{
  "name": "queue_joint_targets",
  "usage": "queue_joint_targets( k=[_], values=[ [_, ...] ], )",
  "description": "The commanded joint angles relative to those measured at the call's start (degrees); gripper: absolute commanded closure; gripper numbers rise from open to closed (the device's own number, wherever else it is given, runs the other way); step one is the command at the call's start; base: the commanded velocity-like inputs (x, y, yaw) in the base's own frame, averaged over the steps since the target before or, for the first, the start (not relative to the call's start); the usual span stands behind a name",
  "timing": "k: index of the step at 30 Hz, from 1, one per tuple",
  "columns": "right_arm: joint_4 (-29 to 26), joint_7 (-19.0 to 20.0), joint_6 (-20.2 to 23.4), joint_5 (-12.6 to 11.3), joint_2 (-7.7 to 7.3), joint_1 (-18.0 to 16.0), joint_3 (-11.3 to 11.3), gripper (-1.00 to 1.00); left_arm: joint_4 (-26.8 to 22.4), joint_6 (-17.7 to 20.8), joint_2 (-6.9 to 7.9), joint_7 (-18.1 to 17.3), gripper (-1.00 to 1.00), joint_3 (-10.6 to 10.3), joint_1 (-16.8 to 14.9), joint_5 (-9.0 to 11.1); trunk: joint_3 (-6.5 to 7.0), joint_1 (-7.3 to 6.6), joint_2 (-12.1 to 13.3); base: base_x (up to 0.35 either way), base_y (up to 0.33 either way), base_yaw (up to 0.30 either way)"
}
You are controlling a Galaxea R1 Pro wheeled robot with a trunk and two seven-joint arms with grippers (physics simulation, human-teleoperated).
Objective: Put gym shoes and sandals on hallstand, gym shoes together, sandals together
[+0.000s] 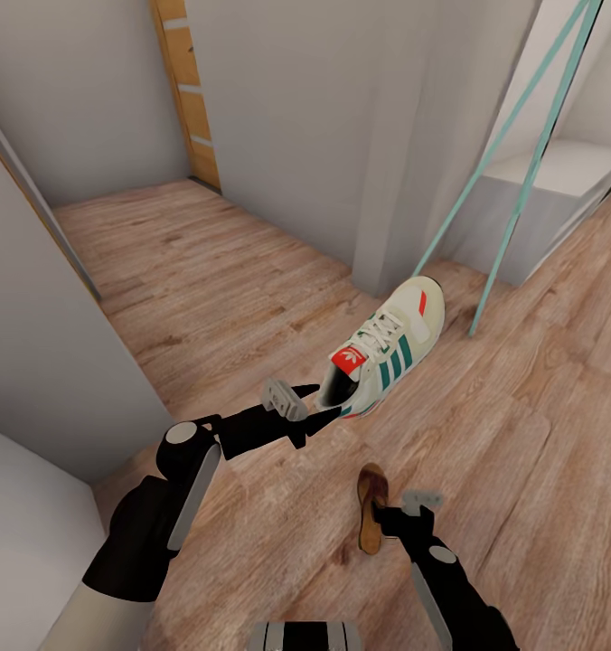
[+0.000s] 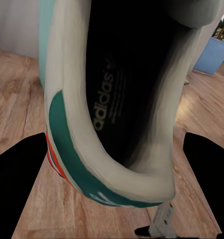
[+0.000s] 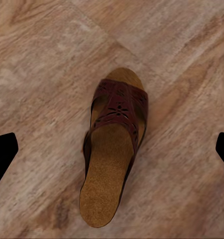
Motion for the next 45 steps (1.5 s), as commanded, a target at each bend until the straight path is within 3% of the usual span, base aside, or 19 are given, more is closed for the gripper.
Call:
queue_joint_targets(
  k=[1, 13, 18, 27, 36, 40, 43, 45],
  values=[
    [0.0, -1.0, 0.4, 0.0, 0.04, -0.3, -0.1, -1.00, 0.0, 0.5, -0.01, 0.0, 1.00, 0.0, 0.0, 0.5, -0.23, 0.21, -0.4, 0.000, 0.000, 0.000],
    [4.0, -3.4, 0.1, -0.1, 0.08, -3.9, -0.2, -1.00, 0.0, 0.5, -0.01, 0.0, 1.00, 0.0, 0.0, 0.5, -2.38, 2.85, -5.2, 0.000, 0.000, 0.000],
    [7.7, -3.4, -0.6, 0.0, 0.05, -4.0, -0.3, -1.00, 0.0, 0.5, -0.01, 0.0, 1.00, 0.0, 0.0, 0.5, -3.49, 2.98, -5.3, 0.000, 0.000, 0.000],
    [9.1, -3.4, -6.3, -0.1, 0.14, -4.0, -0.4, -1.00, 0.0, 0.5, -0.01, 0.0, 1.00, 0.0, 0.0, 0.5, -5.48, 3.21, -5.4, 0.000, 0.000, 0.000],
    [9.1, -3.4, -6.8, -0.1, 0.17, -4.0, -0.4, -1.00, 0.0, 0.5, -0.12, 0.0, 1.00, -0.2, -0.7, 0.5, -7.48, 3.44, -5.6, 0.000, 0.000, 0.000],
    [9.2, -3.4, -6.9, -0.1, 0.22, -4.0, -0.4, -1.00, 0.0, 0.5, -1.40, 0.0, 1.00, -0.4, -1.3, 0.5, -8.44, 3.55, -5.6, 0.000, 0.000, 0.098],
    [9.2, -3.4, -6.9, -0.1, 0.22, -3.9, -0.4, -1.00, 0.0, 0.5, -2.07, 0.0, 1.00, -1.2, -1.4, 0.5, -9.18, 3.62, -5.6, 0.000, 0.000, 0.134],
    [9.2, -3.4, -6.9, -0.1, 0.23, -3.9, -0.4, -1.00, 0.0, 0.5, -2.40, 0.0, 1.00, -3.2, -1.4, 0.5, -9.42, 3.65, -5.7, 0.000, 0.000, 0.049]
  ],
)
